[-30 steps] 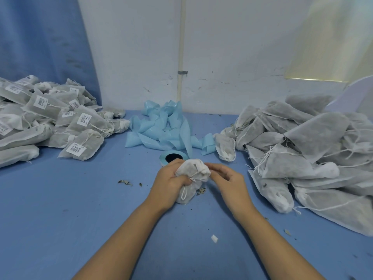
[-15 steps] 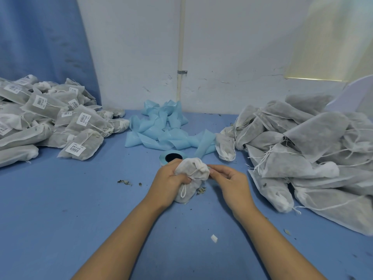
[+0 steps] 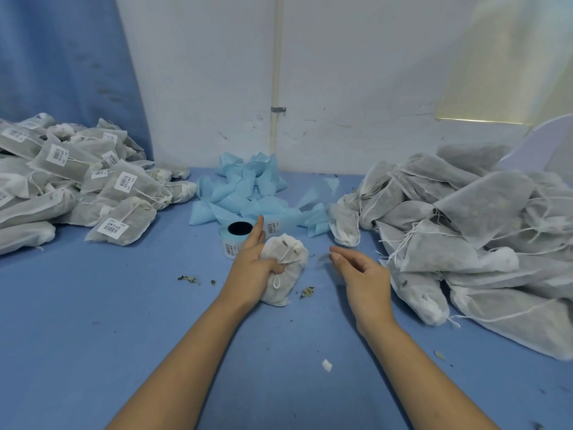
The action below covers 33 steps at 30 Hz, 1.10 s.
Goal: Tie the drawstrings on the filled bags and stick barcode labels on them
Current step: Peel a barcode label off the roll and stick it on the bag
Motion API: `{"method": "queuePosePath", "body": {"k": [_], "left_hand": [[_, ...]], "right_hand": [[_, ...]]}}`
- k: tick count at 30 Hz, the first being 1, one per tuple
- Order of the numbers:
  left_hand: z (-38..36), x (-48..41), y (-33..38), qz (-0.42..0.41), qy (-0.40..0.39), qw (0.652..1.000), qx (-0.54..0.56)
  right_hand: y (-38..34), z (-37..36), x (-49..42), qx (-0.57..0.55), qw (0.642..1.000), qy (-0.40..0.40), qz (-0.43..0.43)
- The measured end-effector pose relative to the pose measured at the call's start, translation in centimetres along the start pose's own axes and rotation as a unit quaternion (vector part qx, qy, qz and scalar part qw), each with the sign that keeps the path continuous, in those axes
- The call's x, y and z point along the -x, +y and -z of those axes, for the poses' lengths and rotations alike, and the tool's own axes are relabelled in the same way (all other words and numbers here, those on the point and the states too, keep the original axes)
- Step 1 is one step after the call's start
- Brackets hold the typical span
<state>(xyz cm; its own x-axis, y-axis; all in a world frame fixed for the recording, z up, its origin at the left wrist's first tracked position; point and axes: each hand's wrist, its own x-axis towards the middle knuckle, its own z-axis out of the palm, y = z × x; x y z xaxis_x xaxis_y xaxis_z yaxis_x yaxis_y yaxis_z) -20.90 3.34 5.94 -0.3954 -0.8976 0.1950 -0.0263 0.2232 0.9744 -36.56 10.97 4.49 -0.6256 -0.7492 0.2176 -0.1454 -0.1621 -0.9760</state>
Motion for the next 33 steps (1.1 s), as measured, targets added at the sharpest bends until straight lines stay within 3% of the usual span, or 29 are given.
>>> {"method": "queuePosePath", "body": {"k": [11, 16, 23, 33], "left_hand": [[-0.2, 0.6, 0.0, 0.025, 0.050, 0.998, 0.009], [-1.0, 0.4, 0.5, 0.014, 0.068, 0.994, 0.086], [-1.8, 0.2, 0.7, 0.050, 0.151, 0.969, 0.191], [-1.9, -0.2, 0.6, -0.001, 0.201, 0.957, 0.208]], "right_hand": [[-0.5, -0.2, 0.2, -0.045, 0.998, 0.011, -0.031], [-1.4, -0.6, 0.0, -0.089, 0.992, 0.026, -0.088], [-2.9, -1.4, 0.9, -0.218, 0.944, -0.028, -0.247], [-3.4, -3.3, 2.9, -0.236, 0.922, -0.099, -0.292]]}}
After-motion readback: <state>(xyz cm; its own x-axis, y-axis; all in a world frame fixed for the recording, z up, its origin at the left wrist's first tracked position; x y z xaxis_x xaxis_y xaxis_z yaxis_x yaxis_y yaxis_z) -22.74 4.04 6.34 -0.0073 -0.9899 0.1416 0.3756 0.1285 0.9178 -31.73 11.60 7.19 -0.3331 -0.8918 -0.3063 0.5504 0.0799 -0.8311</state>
